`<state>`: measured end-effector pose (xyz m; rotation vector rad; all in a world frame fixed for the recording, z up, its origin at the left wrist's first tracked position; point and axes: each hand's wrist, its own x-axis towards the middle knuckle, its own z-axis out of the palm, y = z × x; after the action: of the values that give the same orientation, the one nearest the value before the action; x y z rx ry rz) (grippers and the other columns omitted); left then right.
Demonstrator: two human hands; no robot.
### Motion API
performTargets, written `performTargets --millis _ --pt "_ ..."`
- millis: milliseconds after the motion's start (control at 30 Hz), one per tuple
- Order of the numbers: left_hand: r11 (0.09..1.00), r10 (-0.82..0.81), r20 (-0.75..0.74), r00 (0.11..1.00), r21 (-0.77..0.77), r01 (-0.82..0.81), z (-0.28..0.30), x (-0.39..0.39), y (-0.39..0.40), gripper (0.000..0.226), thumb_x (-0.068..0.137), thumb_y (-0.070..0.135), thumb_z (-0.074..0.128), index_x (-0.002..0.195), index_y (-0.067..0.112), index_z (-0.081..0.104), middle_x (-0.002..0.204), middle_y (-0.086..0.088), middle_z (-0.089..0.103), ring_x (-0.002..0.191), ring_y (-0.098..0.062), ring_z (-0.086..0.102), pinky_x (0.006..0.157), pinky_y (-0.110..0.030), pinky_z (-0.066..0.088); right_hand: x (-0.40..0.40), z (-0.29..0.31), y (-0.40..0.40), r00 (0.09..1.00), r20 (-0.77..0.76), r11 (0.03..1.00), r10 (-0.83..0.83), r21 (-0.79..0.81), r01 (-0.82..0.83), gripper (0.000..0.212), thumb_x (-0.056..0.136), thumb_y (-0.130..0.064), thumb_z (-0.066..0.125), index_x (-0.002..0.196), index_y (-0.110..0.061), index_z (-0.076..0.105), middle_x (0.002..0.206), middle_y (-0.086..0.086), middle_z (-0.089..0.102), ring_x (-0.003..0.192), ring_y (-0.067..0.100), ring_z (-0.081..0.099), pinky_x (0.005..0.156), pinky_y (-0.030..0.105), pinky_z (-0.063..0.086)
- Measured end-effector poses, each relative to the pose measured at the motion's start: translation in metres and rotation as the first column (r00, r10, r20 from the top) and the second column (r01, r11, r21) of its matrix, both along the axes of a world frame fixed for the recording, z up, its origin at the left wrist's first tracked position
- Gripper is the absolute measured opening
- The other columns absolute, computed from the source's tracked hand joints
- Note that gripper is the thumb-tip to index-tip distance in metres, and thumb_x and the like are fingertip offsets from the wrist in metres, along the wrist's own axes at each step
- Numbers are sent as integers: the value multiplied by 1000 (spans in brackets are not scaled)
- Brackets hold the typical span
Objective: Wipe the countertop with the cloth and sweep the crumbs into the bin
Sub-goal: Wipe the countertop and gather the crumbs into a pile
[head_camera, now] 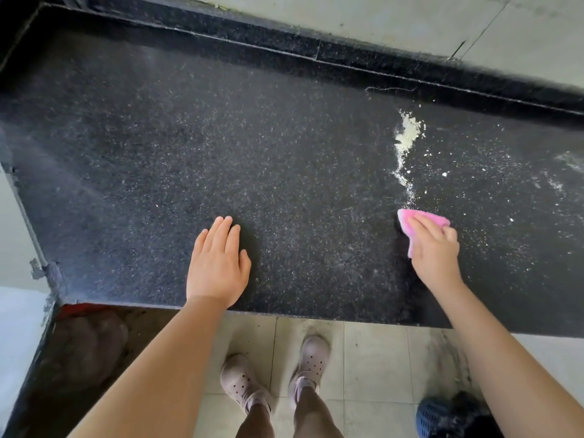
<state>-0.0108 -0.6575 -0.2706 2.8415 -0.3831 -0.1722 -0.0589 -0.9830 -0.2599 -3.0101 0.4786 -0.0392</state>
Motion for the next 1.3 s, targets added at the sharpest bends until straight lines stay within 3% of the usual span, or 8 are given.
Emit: performTargets --millis 333,433,567,667,933,1033,1167,1300 --pt "999 37 11 999 -4 -37 6 -3 -1 42 93 16 33 128 -3 47 137 -18 44 131 -31 38 107 -36 12 59 11 185 814 302 832 496 102 -545 36 69 -4 58 103 -8 66 103 4 68 80 30 56 50 30 46" --pt "999 31 -4 1000 -15 -31 9 -2 -1 47 98 18 25 143 5 20 152 -9 16 142 -20 10 108 -25 -9 86 3 199 863 172 859 475 123 -497 53 56 -2 79 107 -11 64 109 2 66 84 33 59 53 29 45" --pt "999 32 -49 998 40 -31 11 -1 -1 49 99 24 15 146 11 4 155 -1 1 142 -14 -4 108 -24 -14 102 -7 156 962 37 949 271 154 -274 51 88 -7 48 136 -22 38 140 -8 40 116 27 35 81 33 37" --pt "997 27 -72 997 73 -22 10 -1 1 50 99 24 14 145 11 2 155 -1 -2 141 -13 -7 110 -26 -12 78 -9 97 996 60 991 59 113 -65 43 87 -2 44 128 -14 49 134 1 48 114 35 42 84 35 32" --pt "909 240 -83 967 -331 -254 25 -4 19 42 97 8 34 139 4 31 148 -7 29 138 -19 22 104 -15 3 54 14 112 932 298 970 206 60 -234 44 69 2 33 102 -8 61 89 1 65 98 20 49 76 28 26" --pt "871 394 -51 918 -299 -390 25 -9 59 39 92 2 43 131 0 45 138 -15 44 131 -29 37 108 -26 14 69 12 201 879 283 884 383 163 -437 42 67 10 58 105 -9 62 99 2 66 91 33 57 73 35 42" --pt "787 587 -84 805 -175 -592 21 -20 117 39 89 -2 45 128 -3 47 134 -20 47 127 -35 39 109 -44 25 89 10 305 740 255 700 622 241 -672 45 72 3 47 111 -15 61 111 1 63 90 34 53 62 32 42" --pt "810 571 -41 820 -137 -570 20 -27 141 35 85 -6 51 119 -7 53 127 -25 52 122 -42 43 105 -52 30 111 6 347 693 73 653 718 274 -706 54 84 2 48 134 -15 39 142 3 36 120 33 28 88 39 31"
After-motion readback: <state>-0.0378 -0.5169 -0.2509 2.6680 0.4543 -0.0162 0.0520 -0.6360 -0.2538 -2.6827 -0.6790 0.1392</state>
